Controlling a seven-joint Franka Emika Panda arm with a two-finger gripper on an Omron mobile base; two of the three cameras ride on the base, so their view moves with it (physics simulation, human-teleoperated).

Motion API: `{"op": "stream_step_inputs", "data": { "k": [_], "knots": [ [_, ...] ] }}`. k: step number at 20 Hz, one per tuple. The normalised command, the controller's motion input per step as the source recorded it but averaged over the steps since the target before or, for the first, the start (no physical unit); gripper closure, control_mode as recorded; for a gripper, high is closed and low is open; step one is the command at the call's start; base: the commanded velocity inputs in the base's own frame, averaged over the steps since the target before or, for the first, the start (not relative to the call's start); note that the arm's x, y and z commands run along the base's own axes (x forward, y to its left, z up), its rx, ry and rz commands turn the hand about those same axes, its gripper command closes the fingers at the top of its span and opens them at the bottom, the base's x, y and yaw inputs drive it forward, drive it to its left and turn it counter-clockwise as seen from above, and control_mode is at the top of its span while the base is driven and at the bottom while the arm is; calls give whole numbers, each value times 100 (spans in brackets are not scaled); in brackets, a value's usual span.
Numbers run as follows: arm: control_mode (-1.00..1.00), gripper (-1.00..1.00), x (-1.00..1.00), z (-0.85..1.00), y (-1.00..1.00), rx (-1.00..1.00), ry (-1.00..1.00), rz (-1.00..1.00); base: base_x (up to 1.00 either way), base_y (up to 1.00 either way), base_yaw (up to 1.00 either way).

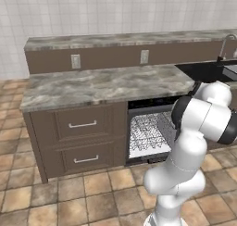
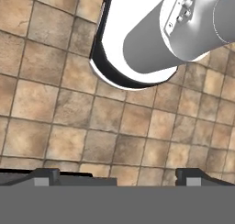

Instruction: Open the dishwasher door and pull out the top rack.

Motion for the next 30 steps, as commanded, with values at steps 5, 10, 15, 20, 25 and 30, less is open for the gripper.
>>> {"op": "stream_step_inputs", "data": {
  "k": [5, 10, 15, 20, 25, 30],
  "knots": [
    [100, -100, 0, 0, 0, 0, 0, 0, 4, -81, 0],
    [100, -100, 0, 0, 0, 0, 0, 0, 43, -44, 0],
    [100, -100, 0, 0, 0, 0, 0, 0, 63, -13, -2],
    [100, -100, 0, 0, 0, 0, 0, 0, 64, 0, -4],
    [100, -100, 0, 0, 0, 0, 0, 0, 25, 0, 0],
    [100, -100, 0, 0, 0, 0, 0, 0, 5, 0, 0]
  ]
}}
